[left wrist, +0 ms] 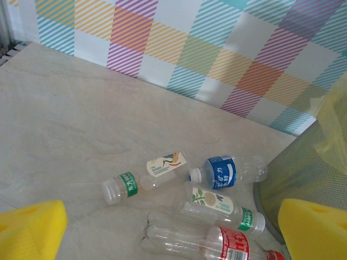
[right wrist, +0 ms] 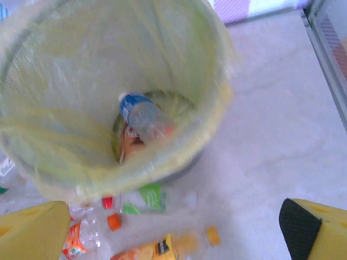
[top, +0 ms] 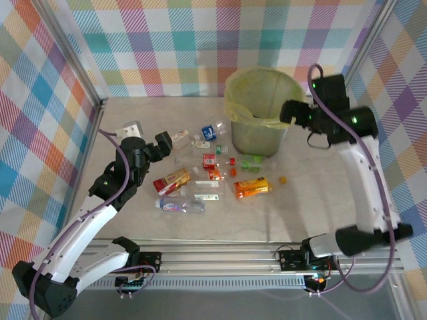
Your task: Put the plastic bottles in the bin
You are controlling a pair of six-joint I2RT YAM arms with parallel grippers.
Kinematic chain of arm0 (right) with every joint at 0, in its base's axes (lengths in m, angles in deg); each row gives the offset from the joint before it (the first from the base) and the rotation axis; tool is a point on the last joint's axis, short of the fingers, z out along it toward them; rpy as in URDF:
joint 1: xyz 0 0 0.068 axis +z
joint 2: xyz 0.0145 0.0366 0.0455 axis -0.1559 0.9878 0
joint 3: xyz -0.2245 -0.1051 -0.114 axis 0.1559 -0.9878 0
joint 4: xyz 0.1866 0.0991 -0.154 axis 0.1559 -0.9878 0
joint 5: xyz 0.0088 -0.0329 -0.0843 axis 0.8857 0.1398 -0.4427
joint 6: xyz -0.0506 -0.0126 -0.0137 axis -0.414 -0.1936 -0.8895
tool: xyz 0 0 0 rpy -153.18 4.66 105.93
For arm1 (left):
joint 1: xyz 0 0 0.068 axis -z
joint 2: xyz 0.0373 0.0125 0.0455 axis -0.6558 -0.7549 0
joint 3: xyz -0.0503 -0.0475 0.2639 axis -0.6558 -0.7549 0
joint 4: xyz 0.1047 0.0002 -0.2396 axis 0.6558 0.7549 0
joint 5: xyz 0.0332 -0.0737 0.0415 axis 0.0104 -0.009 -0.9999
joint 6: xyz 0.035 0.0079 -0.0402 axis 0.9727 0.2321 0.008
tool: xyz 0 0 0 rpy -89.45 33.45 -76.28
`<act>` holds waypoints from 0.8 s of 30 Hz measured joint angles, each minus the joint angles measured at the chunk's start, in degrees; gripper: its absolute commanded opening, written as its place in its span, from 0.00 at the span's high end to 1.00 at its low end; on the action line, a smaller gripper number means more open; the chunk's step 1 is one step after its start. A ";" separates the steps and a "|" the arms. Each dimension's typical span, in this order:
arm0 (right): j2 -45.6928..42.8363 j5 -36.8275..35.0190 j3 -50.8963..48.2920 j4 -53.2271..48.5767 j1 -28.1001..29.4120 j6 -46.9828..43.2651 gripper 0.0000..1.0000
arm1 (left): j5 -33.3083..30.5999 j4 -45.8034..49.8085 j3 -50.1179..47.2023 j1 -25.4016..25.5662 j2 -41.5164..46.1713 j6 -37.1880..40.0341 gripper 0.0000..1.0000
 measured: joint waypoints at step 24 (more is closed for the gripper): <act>-20.87 9.75 -60.76 22.91 10.99 34.58 0.00 | 2.58 -3.04 -0.61 -0.02 -3.43 0.11 0.00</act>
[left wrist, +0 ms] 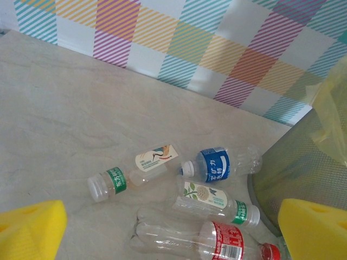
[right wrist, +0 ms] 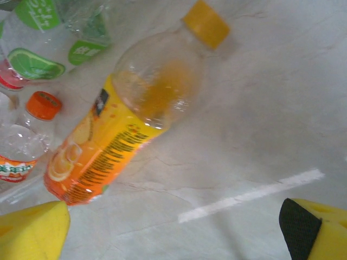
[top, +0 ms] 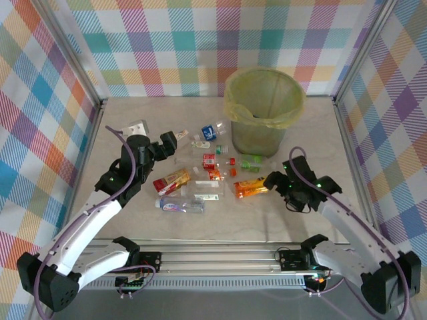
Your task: Put the plastic bottles in the bin
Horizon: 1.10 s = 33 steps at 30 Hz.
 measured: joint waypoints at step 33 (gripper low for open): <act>25.46 -2.29 -0.02 18.08 1.79 6.51 0.06 | -0.24 -1.25 -0.92 -0.07 -1.14 0.76 0.00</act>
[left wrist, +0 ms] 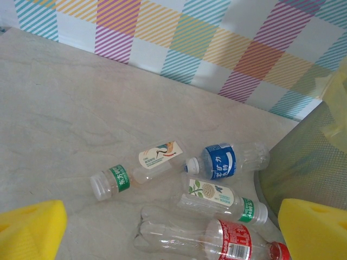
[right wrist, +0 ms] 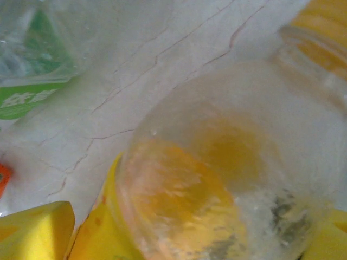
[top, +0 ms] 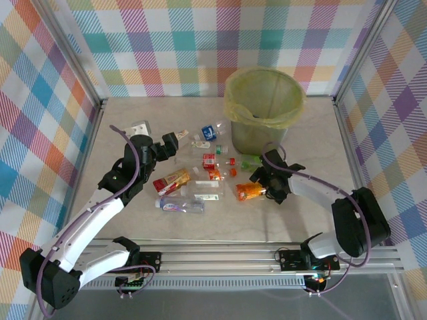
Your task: Put the plastic bottles in the bin
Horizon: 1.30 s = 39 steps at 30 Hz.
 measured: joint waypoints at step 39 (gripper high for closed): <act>-26.45 -16.72 5.09 -20.87 -0.07 -12.39 0.52 | -0.42 0.07 0.00 -0.46 0.15 -0.72 0.00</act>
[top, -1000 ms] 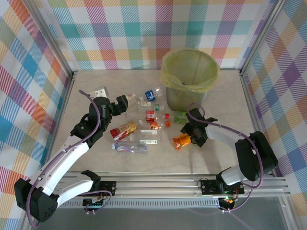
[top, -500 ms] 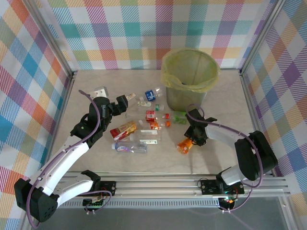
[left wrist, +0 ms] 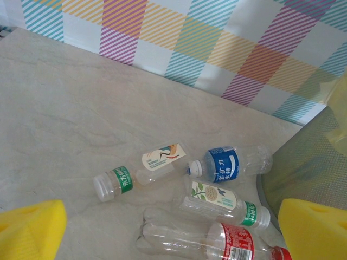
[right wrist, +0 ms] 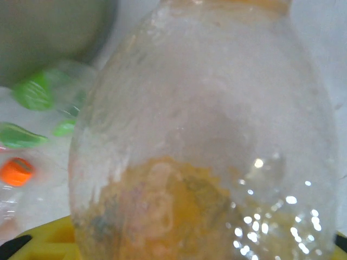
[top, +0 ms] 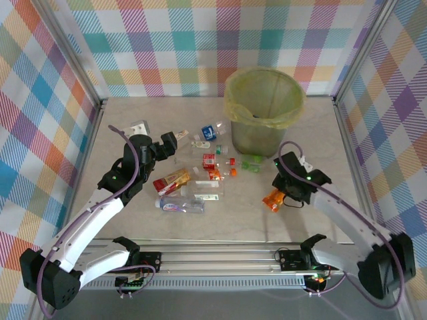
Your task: Put the plastic bottles in the bin
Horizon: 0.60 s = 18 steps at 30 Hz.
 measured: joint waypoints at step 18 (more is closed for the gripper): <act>8.44 -5.68 36.44 2.62 -0.04 -30.91 0.49 | 1.09 -0.09 -0.24 -0.26 0.94 -2.56 0.00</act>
